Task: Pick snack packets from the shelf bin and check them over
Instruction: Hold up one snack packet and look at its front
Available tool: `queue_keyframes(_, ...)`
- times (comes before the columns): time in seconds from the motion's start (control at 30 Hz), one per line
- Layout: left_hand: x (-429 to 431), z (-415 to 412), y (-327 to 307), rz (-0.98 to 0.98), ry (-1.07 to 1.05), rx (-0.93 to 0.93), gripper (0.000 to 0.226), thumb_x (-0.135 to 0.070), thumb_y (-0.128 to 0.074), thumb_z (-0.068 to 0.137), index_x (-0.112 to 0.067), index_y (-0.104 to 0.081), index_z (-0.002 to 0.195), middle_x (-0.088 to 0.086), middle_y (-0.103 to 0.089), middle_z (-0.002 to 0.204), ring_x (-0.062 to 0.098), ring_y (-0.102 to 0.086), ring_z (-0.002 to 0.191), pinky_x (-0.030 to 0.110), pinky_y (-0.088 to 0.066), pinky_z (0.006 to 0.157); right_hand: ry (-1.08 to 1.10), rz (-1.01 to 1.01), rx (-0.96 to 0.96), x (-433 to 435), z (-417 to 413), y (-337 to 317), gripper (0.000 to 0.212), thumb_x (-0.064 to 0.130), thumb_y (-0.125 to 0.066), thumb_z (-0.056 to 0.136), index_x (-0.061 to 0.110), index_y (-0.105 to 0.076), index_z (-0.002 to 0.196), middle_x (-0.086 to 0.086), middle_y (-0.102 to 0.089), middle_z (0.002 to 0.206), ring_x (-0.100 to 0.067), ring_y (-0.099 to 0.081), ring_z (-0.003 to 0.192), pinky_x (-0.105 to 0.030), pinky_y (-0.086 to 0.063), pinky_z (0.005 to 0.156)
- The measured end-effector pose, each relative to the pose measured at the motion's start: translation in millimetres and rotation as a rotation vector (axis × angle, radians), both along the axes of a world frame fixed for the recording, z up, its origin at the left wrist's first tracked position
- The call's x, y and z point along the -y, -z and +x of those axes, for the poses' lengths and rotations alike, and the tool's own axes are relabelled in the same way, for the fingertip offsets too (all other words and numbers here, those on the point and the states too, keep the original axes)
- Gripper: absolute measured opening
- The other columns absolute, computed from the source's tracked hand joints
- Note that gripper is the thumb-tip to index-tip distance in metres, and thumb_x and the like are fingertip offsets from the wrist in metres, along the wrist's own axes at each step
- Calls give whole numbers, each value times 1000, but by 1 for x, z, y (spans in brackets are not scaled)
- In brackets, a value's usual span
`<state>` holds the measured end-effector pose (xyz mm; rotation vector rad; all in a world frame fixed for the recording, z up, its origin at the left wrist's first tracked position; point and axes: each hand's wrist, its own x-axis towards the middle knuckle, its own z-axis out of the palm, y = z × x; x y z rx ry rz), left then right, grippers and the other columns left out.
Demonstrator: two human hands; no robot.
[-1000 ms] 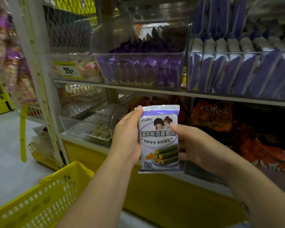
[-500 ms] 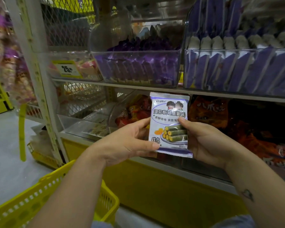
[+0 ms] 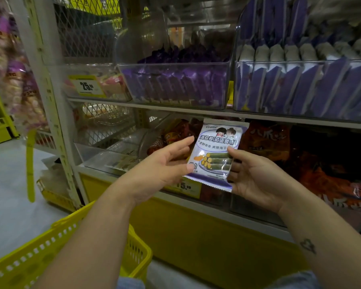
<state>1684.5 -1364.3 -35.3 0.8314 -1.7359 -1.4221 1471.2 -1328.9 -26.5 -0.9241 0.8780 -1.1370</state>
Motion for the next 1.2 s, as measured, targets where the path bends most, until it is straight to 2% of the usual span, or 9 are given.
queue_keyframes(0.1, -4, -12, 1, -79, -29, 97, 62, -48, -62, 82, -50, -42, 140, -20, -52, 139, 1, -49, 128, 32, -38, 110, -39, -64, -32, -1, 8, 2, 41, 36, -59, 81, 15, -67, 115, -11, -72, 111, -23, -71, 96, -36, -60, 69)
queue_keyframes(0.2, -6, -20, 4, -41, 0, 94, 86, -57, -66, 76, -46, -23, 149, -29, -47, 134, -13, -50, 119, 16, -47, 94, -145, -144, -81, -5, 15, 2, 29, 37, -48, 95, 28, -68, 114, -3, -70, 118, -22, -67, 107, -35, -59, 78)
queue_keyframes(0.33, -5, -14, 1, 242, 34, -90, 74, -41, -71, 74, -41, -42, 142, -3, -63, 131, 20, -63, 115, 43, -53, 94, -53, -187, -174, -3, 13, 0, 32, 27, -46, 99, 25, -59, 127, -1, -67, 123, -21, -67, 105, -36, -59, 81)
queue_keyframes(0.47, -8, -7, 2, 508, 203, -286, 68, -36, -73, 69, -22, -52, 133, 15, -69, 118, 31, -69, 104, 56, -55, 87, 151, -156, -223, 3, 9, 2, 51, 23, -56, 94, 17, -41, 143, -9, -59, 130, -22, -58, 116, -31, -58, 76)
queue_keyframes(0.6, -11, -5, 5, 569, 341, -296, 67, -36, -67, 77, -17, -48, 139, 22, -60, 131, 40, -59, 118, 63, -48, 93, 103, -156, -105, 1, 9, 3, 33, 18, -56, 93, 12, -56, 125, -2, -75, 95, -13, -72, 85, -25, -59, 65)
queue_keyframes(0.73, -8, -2, 8, 444, 423, -237, 52, -31, -59, 87, -30, -51, 137, 13, -59, 136, 37, -58, 122, 56, -52, 93, 122, -211, -61, 2, 4, 3, 45, 15, -67, 79, 16, -54, 122, -7, -74, 102, -21, -73, 91, -31, -60, 65)
queue_keyframes(0.83, -5, -9, 7, 330, 243, -202, 46, -26, -57, 90, -29, -51, 135, 5, -65, 129, 26, -62, 119, 45, -57, 86, 189, -274, -124, 3, 3, 7, 41, 8, -69, 78, 22, -53, 114, -10, -71, 106, -21, -72, 92, -33, -60, 66)
queue_keyframes(1.0, 3, -19, 12, 26, -100, -227, 40, -31, -63, 83, -38, -58, 122, -7, -70, 113, 15, -66, 110, 38, -56, 85, 255, -460, -437, 3, 8, 12, 43, 10, -71, 84, 42, -52, 105, 7, -69, 98, -12, -70, 94, -39, -61, 74)
queue_keyframes(1.2, 5, -20, 13, 34, -147, -379, 39, -25, -60, 84, -28, -57, 122, 1, -70, 114, 19, -67, 103, 38, -56, 77, 127, -529, -325, 1, 8, 6, 63, 23, -75, 74, 50, -44, 122, 3, -72, 105, -15, -69, 101, -38, -60, 76)
